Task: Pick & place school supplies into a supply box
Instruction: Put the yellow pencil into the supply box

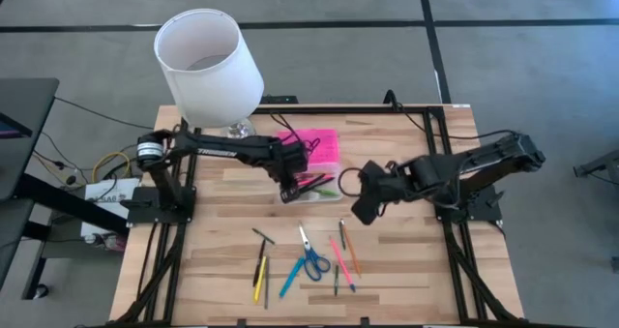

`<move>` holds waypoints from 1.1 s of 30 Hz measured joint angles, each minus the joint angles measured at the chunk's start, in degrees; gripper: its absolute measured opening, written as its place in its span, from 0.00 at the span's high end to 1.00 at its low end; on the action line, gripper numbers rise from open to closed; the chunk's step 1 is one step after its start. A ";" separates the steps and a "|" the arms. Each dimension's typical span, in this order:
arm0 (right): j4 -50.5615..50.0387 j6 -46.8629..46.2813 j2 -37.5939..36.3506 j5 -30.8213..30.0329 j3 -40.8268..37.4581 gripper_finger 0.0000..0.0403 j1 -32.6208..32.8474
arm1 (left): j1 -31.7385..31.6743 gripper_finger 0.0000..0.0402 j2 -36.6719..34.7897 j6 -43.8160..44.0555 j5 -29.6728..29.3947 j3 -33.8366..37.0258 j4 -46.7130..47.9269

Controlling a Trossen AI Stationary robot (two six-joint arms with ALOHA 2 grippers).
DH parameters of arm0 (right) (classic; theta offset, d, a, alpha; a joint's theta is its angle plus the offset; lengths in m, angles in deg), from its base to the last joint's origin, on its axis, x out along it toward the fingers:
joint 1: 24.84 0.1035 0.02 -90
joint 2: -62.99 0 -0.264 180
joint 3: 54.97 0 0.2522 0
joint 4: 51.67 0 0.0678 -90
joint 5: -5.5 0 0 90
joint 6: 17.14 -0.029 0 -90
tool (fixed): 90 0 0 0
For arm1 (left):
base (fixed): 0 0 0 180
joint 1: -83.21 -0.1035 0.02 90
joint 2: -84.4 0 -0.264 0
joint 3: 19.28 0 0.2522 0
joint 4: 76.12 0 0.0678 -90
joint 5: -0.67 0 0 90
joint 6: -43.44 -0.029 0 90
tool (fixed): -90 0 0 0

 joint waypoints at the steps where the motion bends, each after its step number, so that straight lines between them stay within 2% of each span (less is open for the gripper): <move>1: 2.01 -0.72 0.02 1.41 -1.39 0.73 0.41 | 0.72 0.72 -1.25 -0.34 0.16 -0.04 0.14; 4: 8.36 -3.27 0.04 3.53 -5.64 0.73 1.92 | 3.20 0.72 -5.31 -1.94 -1.75 -0.08 1.66; 9: 13.61 -8.40 0.04 3.57 -10.69 0.73 4.74 | 7.33 0.73 -11.70 -3.20 -9.40 -0.08 3.96; 16: 23.98 -17.29 0.12 0.95 -17.70 0.73 9.46 | 10.52 0.73 -16.87 -1.43 -16.69 -0.08 7.87; 21: 26.80 -22.93 4.24 -0.73 -18.37 0.73 11.32 | 11.59 0.73 -18.03 -0.33 -18.71 -0.07 10.77; 25: 30.92 -24.31 9.70 3.38 -18.37 0.73 11.36 | 12.30 0.73 -18.48 0.28 -19.96 -0.03 12.84; 33: 30.27 -33.00 16.30 6.60 -18.04 0.73 11.97 | 12.65 0.73 -18.39 1.16 -20.11 -0.01 14.36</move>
